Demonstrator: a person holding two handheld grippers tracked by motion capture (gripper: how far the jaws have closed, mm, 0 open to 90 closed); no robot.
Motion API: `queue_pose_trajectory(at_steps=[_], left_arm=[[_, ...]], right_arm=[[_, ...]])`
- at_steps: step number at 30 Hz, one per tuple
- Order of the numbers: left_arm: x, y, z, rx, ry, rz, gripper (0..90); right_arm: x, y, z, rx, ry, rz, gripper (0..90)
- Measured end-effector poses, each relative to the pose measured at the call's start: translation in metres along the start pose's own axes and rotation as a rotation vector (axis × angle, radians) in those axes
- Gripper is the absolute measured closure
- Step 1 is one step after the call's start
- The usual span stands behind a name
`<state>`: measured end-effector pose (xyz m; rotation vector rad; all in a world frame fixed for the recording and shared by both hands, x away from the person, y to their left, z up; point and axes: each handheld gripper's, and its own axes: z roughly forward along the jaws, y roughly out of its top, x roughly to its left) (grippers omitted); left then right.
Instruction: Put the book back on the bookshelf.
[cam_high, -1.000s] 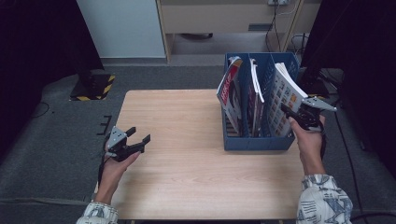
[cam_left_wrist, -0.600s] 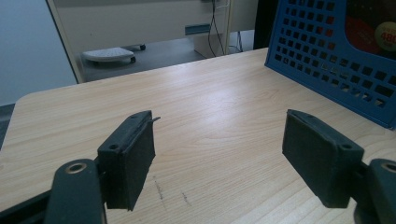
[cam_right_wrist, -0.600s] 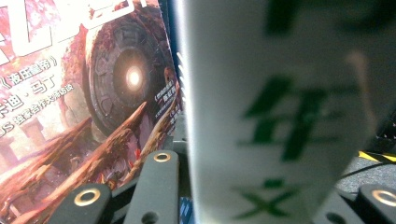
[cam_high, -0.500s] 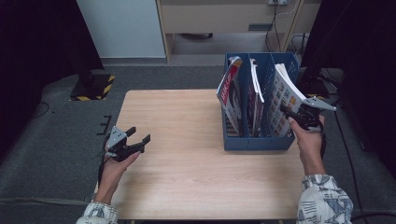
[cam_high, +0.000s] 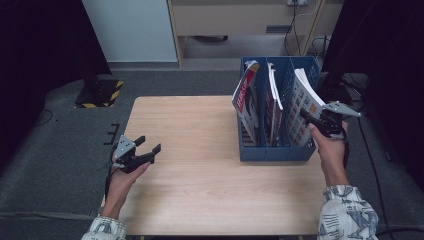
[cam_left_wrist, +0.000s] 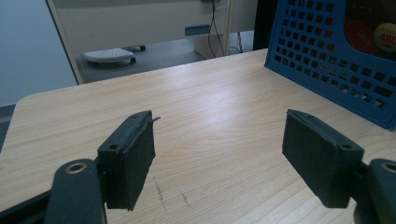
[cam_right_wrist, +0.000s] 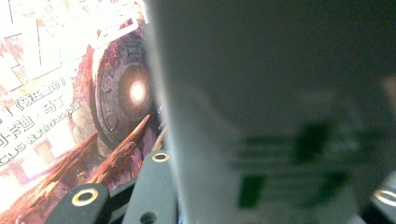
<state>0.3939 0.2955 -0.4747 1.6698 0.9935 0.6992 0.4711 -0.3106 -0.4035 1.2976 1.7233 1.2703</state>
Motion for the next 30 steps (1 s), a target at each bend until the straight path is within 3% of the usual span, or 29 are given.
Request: queue_pose_trajectory(at_steps=[19, 30], left_arm=[[-0.001, 0.001, 0.000, -0.001, -0.004, 0.001, 24.9], [-0.001, 0.001, 0.001, 0.002, -0.005, 0.002, 25.0]], right_arm=[[0.004, 0.010, 0.005, -0.034, -0.017, 0.020, 69.4], [0.008, 0.010, 0.006, -0.052, -0.078, 0.001, 74.0]])
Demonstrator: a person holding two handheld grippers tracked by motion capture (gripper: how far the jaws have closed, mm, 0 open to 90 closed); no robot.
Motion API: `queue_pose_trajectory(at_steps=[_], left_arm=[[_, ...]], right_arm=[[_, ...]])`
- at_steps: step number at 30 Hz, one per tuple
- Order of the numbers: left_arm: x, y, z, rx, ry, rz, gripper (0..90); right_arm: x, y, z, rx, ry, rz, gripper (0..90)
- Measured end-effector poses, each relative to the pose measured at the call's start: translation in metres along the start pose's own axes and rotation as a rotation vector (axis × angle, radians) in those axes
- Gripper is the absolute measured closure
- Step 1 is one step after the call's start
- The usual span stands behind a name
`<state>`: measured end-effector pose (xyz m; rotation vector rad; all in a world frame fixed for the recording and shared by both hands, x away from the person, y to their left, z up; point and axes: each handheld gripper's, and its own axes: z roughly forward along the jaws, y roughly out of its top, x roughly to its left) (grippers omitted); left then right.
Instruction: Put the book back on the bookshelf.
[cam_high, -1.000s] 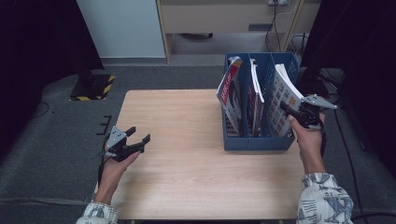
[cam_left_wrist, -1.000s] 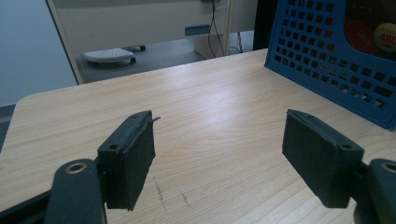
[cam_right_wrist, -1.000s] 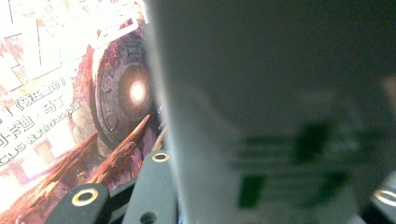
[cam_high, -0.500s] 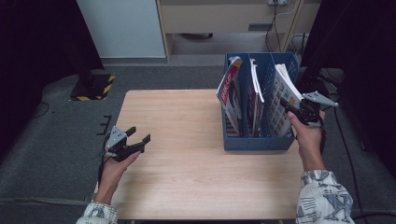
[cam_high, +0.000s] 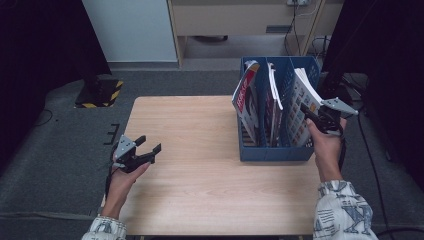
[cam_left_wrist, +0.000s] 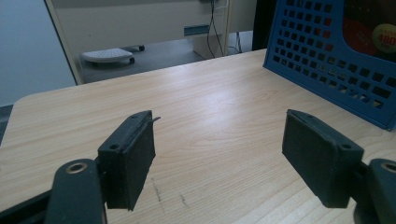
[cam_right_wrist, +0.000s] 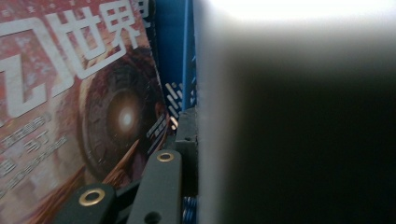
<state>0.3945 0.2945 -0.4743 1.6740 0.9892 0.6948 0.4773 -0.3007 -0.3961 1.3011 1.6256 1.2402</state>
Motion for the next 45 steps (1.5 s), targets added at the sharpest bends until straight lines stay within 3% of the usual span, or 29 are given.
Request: queue_pose_trajectory(at_steps=[10, 20, 33, 45], left_arm=[[0.002, 0.000, -0.001, -0.006, 0.001, -0.007, 25.1], [0.003, 0.000, -0.001, -0.008, 0.001, -0.011, 25.2], [0.000, 0.001, 0.000, -0.009, -0.003, -0.005, 25.3], [0.001, 0.001, -0.001, -0.009, 0.000, -0.004, 25.2]], right_arm=[[0.001, 0.001, 0.018, -0.037, -0.052, 0.005, 74.1], [0.002, 0.008, 0.040, -0.032, -0.105, -0.018, 74.0], [0.014, 0.010, 0.044, -0.017, -0.133, -0.093, 73.2], [0.018, 0.012, 0.043, -0.021, -0.122, -0.089, 61.6]])
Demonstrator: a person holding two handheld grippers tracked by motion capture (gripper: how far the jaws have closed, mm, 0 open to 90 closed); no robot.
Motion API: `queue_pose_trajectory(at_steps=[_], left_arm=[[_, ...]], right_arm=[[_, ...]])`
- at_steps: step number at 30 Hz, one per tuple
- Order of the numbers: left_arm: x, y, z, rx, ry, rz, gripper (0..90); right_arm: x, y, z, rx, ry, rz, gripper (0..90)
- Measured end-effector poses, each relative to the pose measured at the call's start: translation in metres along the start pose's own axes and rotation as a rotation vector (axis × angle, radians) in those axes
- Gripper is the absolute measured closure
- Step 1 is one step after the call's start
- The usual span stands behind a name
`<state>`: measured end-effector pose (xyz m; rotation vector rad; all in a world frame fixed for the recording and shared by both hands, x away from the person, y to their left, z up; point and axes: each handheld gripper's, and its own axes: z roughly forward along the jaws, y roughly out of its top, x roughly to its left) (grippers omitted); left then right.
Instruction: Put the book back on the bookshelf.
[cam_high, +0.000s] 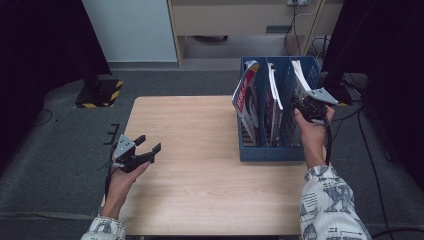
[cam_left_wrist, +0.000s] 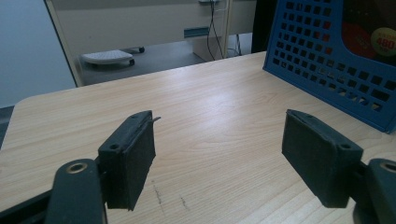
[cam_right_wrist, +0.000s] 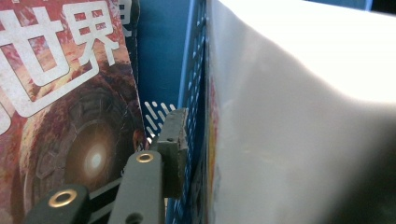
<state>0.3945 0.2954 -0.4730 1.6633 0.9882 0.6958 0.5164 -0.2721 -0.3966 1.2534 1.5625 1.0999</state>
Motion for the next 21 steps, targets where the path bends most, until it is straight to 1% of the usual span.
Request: queue_pose_trajectory(at_steps=[9, 16, 21], left_arm=[[0.0006, 0.0002, -0.0009, -0.001, 0.002, 0.001, 25.0], [-0.0002, 0.0005, -0.0008, -0.001, 0.002, 0.002, 25.0], [0.0000, 0.0004, -0.0009, -0.001, 0.002, 0.002, 25.0]], right_arm=[[0.0008, 0.0001, -0.0024, 0.012, 0.016, 0.007, 47.4], [-0.0004, -0.0001, -0.0033, 0.012, 0.027, 0.015, 44.3], [-0.0001, -0.0022, -0.0031, 0.024, 0.032, 0.016, 41.6]])
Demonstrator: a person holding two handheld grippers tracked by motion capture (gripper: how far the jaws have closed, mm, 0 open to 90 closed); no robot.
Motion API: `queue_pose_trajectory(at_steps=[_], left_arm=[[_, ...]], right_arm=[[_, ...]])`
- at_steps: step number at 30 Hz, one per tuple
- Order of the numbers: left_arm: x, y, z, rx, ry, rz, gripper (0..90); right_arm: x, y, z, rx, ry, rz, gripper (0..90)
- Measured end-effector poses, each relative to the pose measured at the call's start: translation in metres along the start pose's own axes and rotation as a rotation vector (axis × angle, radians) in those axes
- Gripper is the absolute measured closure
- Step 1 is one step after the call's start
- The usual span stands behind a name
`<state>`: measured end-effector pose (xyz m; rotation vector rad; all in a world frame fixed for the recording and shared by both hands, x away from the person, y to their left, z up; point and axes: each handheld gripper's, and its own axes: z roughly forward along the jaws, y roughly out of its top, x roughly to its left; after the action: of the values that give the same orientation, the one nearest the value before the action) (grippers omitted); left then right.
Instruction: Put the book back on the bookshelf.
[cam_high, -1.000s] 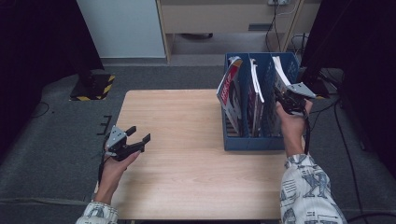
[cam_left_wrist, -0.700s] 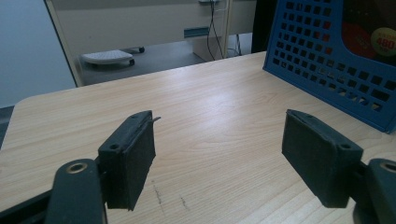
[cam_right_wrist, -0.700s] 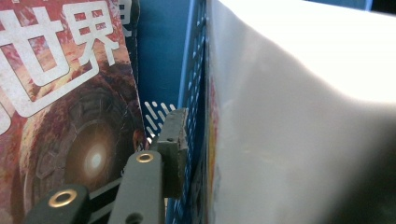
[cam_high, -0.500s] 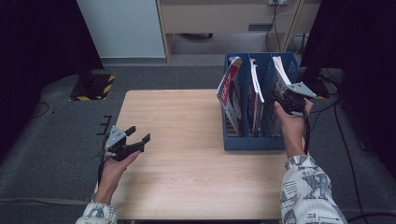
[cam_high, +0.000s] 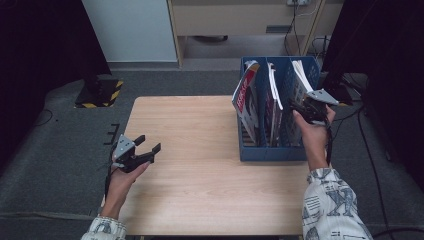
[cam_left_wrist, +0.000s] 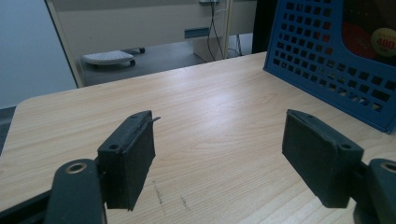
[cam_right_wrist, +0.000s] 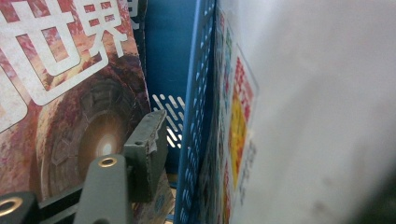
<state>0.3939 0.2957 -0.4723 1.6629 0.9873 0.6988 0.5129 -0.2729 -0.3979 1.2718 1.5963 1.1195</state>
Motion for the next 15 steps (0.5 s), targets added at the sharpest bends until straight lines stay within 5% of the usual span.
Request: queue_pose_trajectory(at_steps=[15], left_arm=[[-0.0004, 0.0001, 0.0003, 0.001, -0.002, 0.003, 25.0]], right_arm=[[-0.0033, -0.0023, -0.0025, -0.001, 0.004, 0.015, 35.6]])
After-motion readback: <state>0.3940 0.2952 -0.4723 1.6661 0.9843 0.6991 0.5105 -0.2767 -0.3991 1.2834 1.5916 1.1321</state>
